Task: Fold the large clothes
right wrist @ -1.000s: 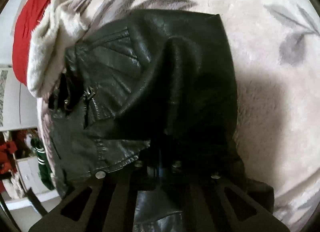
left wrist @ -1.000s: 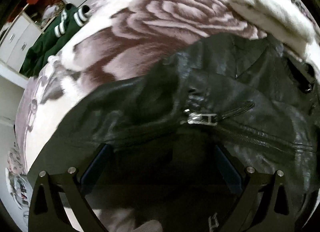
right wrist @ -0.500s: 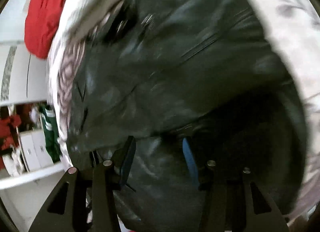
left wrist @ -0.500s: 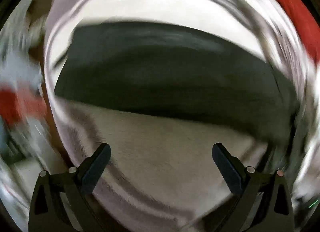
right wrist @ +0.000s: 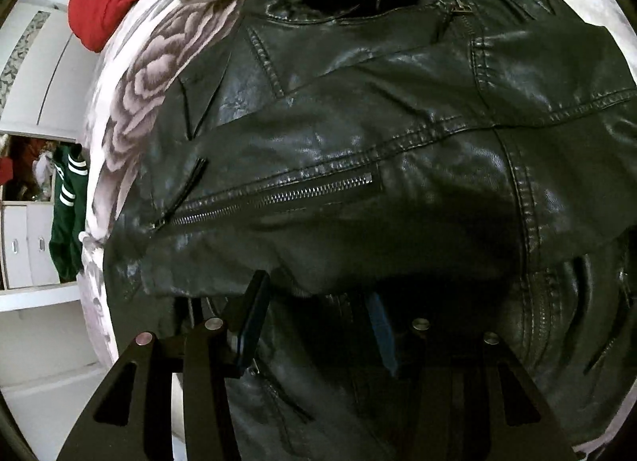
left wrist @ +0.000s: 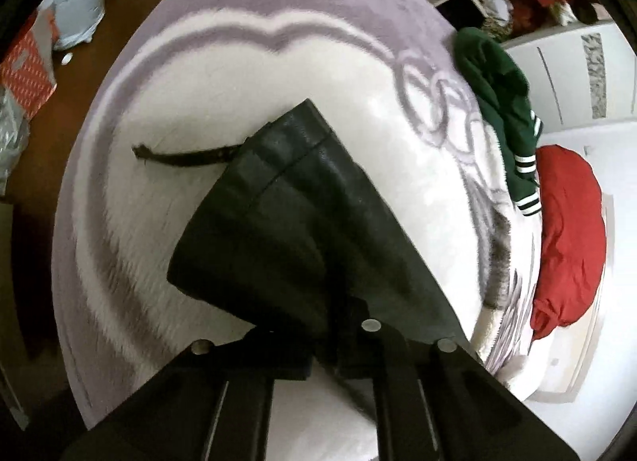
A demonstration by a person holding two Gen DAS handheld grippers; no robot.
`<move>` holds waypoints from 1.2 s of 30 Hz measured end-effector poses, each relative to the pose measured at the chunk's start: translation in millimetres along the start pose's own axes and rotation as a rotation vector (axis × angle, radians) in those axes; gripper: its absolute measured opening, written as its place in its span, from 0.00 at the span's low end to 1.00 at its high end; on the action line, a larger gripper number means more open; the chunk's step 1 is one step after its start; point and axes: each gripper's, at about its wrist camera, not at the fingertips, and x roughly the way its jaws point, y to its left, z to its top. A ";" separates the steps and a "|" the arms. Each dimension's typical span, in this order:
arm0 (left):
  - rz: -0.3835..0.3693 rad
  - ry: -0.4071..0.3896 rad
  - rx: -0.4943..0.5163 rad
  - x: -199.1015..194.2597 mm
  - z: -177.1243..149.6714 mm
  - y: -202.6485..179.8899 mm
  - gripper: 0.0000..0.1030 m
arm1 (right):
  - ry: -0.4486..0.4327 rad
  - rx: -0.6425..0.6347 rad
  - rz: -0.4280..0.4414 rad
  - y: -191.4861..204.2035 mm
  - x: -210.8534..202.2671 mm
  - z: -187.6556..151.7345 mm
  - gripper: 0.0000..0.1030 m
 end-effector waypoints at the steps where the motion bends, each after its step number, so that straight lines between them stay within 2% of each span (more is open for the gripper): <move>1: -0.015 -0.016 0.022 -4.8 -0.3 -7.0 0.04 | -0.001 0.000 -0.002 -0.6 -1.3 -1.0 0.50; 4: -0.093 -0.073 0.091 -18.7 13.7 -36.3 0.02 | -0.014 0.000 0.001 0.9 -6.5 -1.0 0.50; 6: -0.121 -0.078 0.118 -17.6 19.2 -47.5 0.02 | -0.029 -0.009 -0.004 6.6 -7.9 0.4 0.50; 10: -0.094 -0.020 0.105 11.0 22.9 -37.1 0.03 | -0.035 -0.036 -0.030 15.2 -7.9 0.8 0.50; 12: -0.108 0.045 0.064 22.6 21.4 -22.1 0.06 | -0.030 -0.040 -0.035 18.8 -5.9 0.7 0.50; 13: -0.130 0.072 0.042 24.7 19.3 -13.6 0.09 | -0.027 -0.039 -0.034 19.6 -5.5 0.6 0.50; 14: -0.147 0.095 0.026 25.3 16.6 -6.1 0.20 | -0.027 -0.036 -0.030 20.3 -4.1 0.8 0.50; 15: -0.173 0.120 0.004 29.1 15.1 0.4 0.35 | -0.026 -0.033 -0.029 20.5 -3.8 0.8 0.50; 16: -0.223 0.134 -0.019 33.3 14.5 3.8 0.41 | -0.025 -0.030 -0.028 21.2 -2.9 1.0 0.50; 17: -0.241 0.127 -0.026 33.1 13.6 2.5 0.47 | -0.023 -0.028 -0.026 22.0 -1.5 1.3 0.50; 19: -0.224 0.102 -0.018 38.1 16.0 -9.4 0.47 | -0.018 -0.026 -0.026 23.2 -0.3 1.2 0.50; 22: -0.177 0.003 0.021 31.0 17.9 -32.4 0.41 | -0.016 -0.043 -0.058 29.0 0.5 1.5 0.55; 23: -0.147 -0.026 0.057 27.1 17.7 -42.1 0.19 | -0.017 -0.054 -0.081 32.2 0.4 1.4 0.57; 24: -0.115 -0.052 0.102 23.8 17.3 -53.3 0.03 | -0.018 -0.072 -0.122 36.3 -0.1 1.5 0.58; 25: -0.099 -0.080 0.149 19.4 16.3 -64.9 0.03 | -0.020 -0.100 -0.177 41.0 -0.7 1.5 0.60; 26: -0.085 -0.100 0.181 16.7 15.4 -72.2 0.03 | -0.038 -0.152 -0.287 49.4 -2.7 0.8 0.63; 27: -0.063 -0.123 0.225 12.1 12.6 -82.5 0.03 | -0.055 -0.187 -0.345 55.4 -4.5 0.0 0.74; 31: 0.004 -0.206 0.419 -7.5 -6.3 -122.2 0.02 | -0.121 -0.363 -0.589 79.5 -5.1 -3.6 0.76; 32: 0.010 -0.222 0.460 -12.0 -11.2 -128.8 0.02 | -0.133 -0.396 -0.621 82.4 -4.0 -3.4 0.76; 36: 0.035 -0.291 0.659 -35.3 -46.2 -165.1 0.01 | -0.121 -0.417 -0.636 75.5 -0.7 5.0 0.76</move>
